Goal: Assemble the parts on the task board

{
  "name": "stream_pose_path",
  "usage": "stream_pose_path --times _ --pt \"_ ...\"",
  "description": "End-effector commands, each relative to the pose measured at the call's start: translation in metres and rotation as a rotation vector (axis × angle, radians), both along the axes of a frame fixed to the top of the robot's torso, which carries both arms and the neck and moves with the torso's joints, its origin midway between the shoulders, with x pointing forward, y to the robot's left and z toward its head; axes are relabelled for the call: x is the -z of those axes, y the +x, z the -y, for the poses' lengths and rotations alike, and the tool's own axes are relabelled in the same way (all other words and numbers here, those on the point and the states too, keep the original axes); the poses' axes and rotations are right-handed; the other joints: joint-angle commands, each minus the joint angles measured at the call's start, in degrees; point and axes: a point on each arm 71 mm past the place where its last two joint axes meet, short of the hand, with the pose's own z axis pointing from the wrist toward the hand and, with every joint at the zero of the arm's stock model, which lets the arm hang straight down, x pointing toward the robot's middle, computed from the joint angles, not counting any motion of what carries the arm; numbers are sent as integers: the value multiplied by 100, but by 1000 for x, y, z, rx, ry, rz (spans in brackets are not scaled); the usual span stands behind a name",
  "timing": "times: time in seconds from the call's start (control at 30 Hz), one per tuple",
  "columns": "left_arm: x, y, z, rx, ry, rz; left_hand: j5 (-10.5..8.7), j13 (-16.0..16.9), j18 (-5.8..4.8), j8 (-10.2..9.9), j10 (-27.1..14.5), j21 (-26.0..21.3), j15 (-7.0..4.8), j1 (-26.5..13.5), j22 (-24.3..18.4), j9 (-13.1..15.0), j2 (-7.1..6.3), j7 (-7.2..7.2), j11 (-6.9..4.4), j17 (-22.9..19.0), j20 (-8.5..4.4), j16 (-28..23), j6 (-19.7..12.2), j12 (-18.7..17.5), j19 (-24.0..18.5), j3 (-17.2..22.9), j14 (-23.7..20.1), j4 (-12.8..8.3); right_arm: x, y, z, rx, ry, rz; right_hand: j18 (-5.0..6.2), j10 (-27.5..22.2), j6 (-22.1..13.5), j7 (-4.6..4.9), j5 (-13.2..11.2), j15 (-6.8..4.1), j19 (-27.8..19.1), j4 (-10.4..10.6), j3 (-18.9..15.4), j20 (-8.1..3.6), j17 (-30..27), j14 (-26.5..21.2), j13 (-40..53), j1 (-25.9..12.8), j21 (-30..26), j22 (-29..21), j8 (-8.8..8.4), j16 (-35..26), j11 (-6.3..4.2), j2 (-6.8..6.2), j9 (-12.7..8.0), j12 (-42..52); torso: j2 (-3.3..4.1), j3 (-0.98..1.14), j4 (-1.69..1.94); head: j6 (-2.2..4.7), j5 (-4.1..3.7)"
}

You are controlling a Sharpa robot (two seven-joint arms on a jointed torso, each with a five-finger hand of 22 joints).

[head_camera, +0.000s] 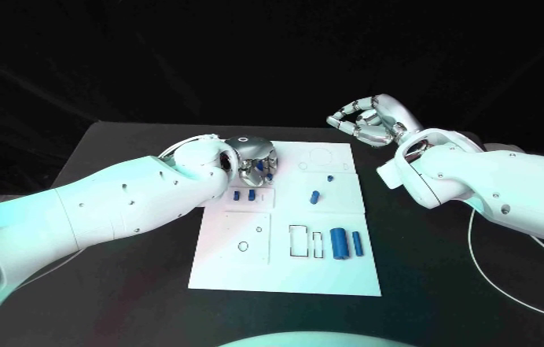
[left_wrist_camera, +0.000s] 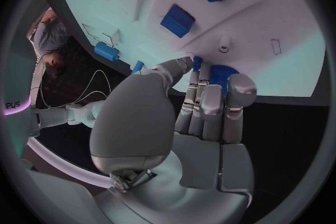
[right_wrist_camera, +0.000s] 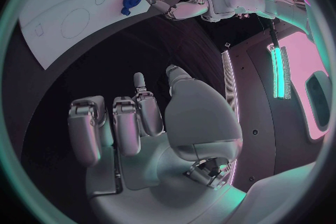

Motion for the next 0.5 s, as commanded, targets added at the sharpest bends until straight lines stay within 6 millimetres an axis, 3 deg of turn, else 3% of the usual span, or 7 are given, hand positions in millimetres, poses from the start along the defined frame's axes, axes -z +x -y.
stream_pose_path --times 0.03,0.5 --pt "3 0 2 12 32 -27 -24 6 -46 29 -48 22 -26 -15 -12 8 61 -4 -4 -7 -3 37 47 25 26 1 -2 -27 0 -1 -2 -14 -3 0 -52 -16 -1 -3 36 -27 545 -1 -27 -21 1340 551 685 41 -17 1445 39 -29 -18 38 -4 -15 3 -1 -12 7 -1" --pt "7 -2 6 25 47 -46 -24 11 -45 7 -104 15 -18 -21 -22 1 46 7 9 -35 -2 33 25 31 18 0 -13 -36 0 -1 -1 -14 -4 0 -52 -16 -1 -3 36 -27 545 -1 -27 -21 1340 551 685 41 -17 1445 39 -29 -18 38 -4 -15 2 -3 6 -3 -35"
